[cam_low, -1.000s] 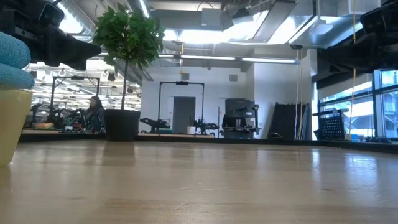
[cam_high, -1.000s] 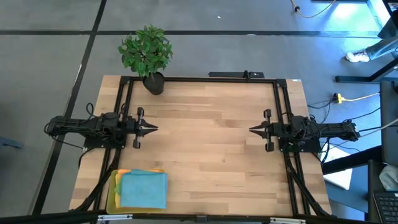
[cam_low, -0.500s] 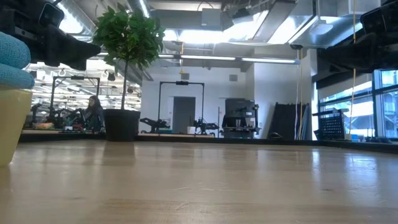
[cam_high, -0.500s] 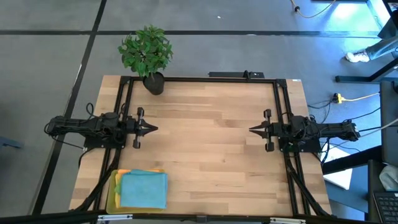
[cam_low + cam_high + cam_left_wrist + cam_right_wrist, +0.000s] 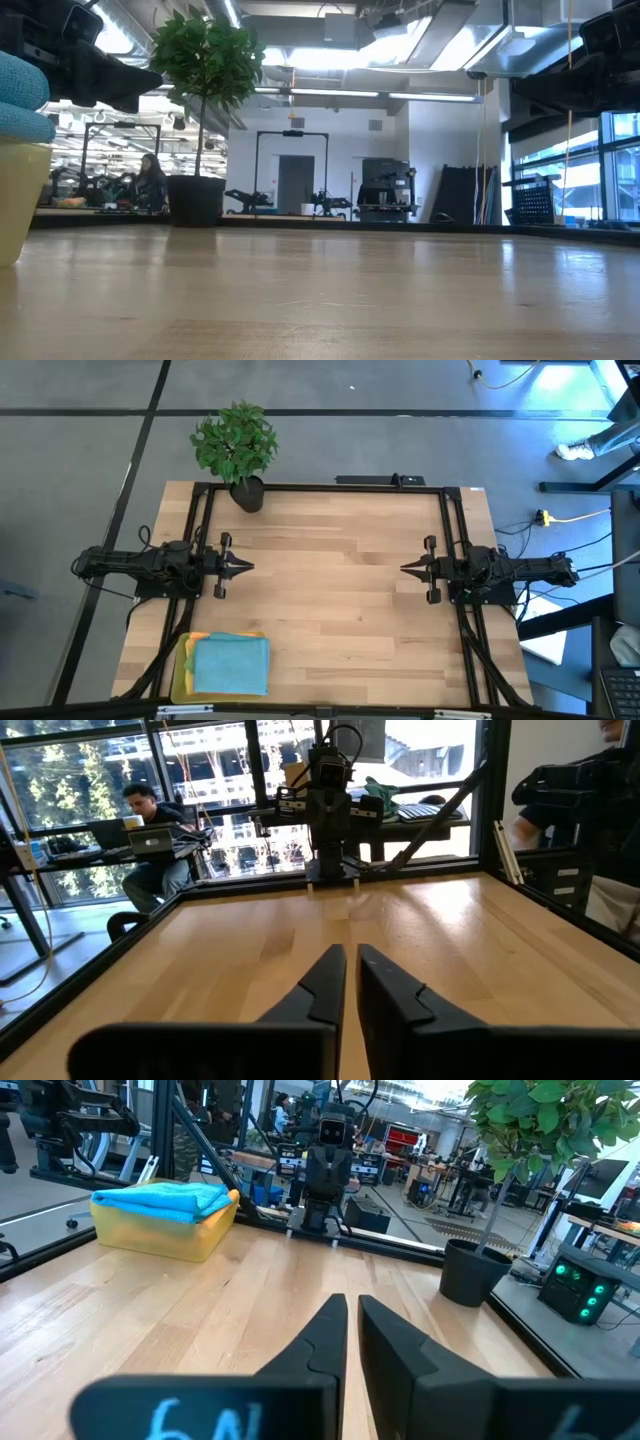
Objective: Fold microfiber towels
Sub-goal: Return to Home Position
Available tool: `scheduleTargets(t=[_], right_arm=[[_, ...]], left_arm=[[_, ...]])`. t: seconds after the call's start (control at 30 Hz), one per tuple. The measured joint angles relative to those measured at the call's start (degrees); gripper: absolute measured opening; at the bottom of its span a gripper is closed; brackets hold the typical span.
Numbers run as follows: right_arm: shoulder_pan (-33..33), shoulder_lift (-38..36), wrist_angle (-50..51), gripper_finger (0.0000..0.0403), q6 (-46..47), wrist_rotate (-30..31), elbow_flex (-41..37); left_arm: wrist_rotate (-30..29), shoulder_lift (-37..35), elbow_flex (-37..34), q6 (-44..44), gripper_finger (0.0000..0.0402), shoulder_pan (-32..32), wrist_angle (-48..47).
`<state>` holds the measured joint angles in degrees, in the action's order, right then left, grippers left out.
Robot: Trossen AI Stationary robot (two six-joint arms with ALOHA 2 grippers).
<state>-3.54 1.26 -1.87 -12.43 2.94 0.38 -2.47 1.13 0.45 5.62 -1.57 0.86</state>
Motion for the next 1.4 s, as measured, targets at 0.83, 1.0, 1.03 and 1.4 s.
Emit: scheduleTargets(t=[0.83, 1.0, 1.03, 1.4], right_arm=[[-0.01, 0.00, 0.00, 0.0032, 0.00, 0.00, 0.00], [-0.02, 0.00, 0.00, 0.0032, -0.02, 0.00, 0.00], [-0.02, 0.00, 0.00, 0.0032, 0.00, 0.00, 0.00], [-0.02, 0.00, 0.00, 0.0032, -0.01, 0.00, 0.00]], left_arm=[[-0.01, 0.00, 0.00, 0.01, 0.0005, 0.01, -0.02], [-0.01, 0.00, 0.00, 0.00, 0.0001, 0.00, -0.01], [-0.01, 0.00, 0.00, -0.01, 0.0001, 0.01, -0.02], [-0.01, 0.00, 0.00, -0.01, 0.0023, -0.01, 0.00]])
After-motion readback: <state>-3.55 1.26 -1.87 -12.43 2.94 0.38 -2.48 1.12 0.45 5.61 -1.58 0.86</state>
